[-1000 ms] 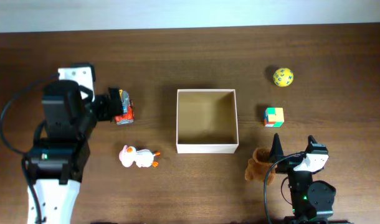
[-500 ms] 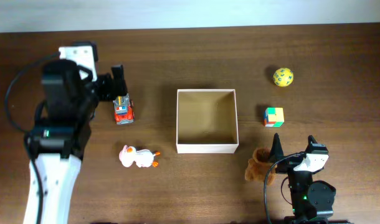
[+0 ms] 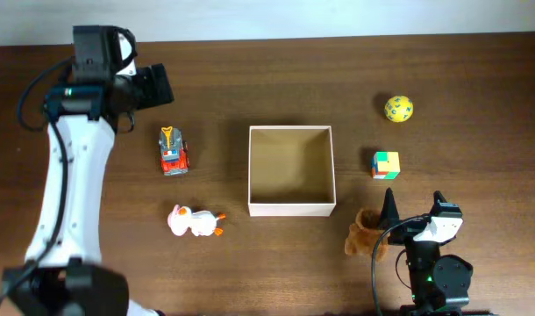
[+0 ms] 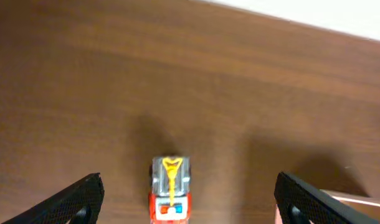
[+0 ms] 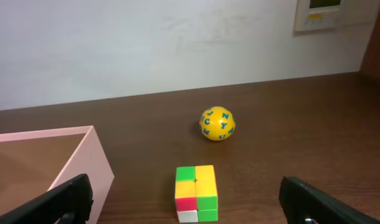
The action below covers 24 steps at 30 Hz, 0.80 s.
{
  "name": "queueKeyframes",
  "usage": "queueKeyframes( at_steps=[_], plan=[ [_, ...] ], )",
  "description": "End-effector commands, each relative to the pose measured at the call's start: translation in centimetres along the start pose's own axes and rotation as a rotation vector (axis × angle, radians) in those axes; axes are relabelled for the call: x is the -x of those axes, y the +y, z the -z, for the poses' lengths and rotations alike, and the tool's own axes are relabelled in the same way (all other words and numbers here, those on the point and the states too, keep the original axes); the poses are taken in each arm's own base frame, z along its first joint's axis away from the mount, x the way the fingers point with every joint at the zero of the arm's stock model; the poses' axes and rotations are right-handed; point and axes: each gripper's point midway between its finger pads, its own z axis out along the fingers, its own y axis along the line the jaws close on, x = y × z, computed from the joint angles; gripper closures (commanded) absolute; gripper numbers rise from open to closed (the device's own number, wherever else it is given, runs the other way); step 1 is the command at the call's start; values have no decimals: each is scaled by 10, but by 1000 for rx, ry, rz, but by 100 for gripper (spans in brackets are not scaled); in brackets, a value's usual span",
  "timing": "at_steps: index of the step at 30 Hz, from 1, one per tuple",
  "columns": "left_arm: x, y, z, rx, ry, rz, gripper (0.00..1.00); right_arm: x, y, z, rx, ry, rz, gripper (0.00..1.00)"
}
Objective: Pack container
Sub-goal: 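Move the left gripper forward over the red toy truck, then lower the left gripper onto the truck and close on it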
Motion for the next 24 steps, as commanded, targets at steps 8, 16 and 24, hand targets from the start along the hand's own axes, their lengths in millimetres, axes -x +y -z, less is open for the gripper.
queueKeyframes(
  at_steps=[8, 16, 24],
  plan=[
    [-28, 7, -56, 6, 167, -121, 9, -2, -2, 0, -5, -1, -4, 1],
    [-32, 16, -62, 51, 182, -140, 6, -2, -1, 0, -4, -1, -4, 1],
    [-57, 23, -93, 61, 271, -202, 11, -2, -1, 0, -4, -1, -4, 1]
  ],
)
